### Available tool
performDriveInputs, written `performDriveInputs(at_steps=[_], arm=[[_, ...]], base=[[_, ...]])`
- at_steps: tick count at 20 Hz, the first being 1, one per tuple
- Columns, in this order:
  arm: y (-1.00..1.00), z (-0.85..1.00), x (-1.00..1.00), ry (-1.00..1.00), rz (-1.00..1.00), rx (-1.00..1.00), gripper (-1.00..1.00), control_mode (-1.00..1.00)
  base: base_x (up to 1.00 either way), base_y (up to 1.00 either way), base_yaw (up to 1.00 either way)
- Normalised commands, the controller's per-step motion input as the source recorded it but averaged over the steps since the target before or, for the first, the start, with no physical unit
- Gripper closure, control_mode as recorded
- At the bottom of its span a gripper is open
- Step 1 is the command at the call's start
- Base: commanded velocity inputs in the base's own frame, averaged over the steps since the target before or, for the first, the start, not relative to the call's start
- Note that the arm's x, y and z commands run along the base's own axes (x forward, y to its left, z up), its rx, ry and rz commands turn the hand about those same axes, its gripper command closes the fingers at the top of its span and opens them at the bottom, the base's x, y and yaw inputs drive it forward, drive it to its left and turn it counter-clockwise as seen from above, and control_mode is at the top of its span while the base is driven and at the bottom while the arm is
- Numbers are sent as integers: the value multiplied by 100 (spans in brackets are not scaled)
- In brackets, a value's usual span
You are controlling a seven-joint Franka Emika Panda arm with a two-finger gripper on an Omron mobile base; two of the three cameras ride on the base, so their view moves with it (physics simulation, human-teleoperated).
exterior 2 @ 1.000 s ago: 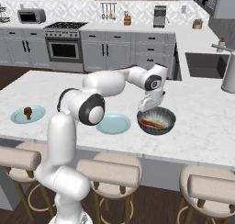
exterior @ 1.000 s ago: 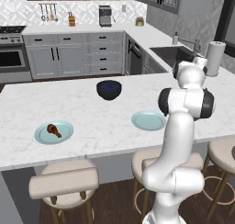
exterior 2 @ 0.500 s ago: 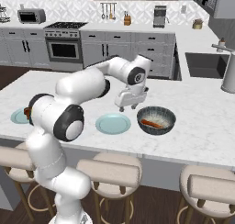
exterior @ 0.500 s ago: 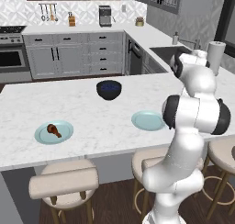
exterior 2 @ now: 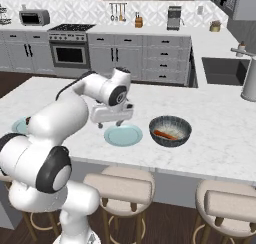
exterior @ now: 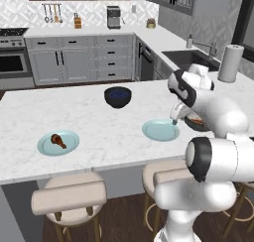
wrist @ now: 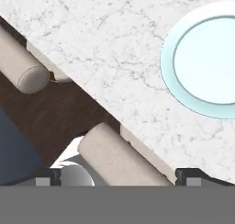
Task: Pick the chicken drumstick and carrot from their plates and place them in the bowl. Then put the bowl in the fridge.
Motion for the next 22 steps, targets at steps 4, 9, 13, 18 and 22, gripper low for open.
performDriveInputs(at_steps=[4,9,13,18,22], arm=[[100,0,0,0,-27,-3,-100,-100],[100,0,1,0,-28,-5,-100,-100],[100,0,6,-4,-24,-17,-100,-100],[100,0,30,-1,-9,-16,-100,-100],[100,0,49,0,0,-16,-100,-100]], base=[[0,0,0],[0,0,0],[0,0,0],[0,0,0],[0,0,0]])
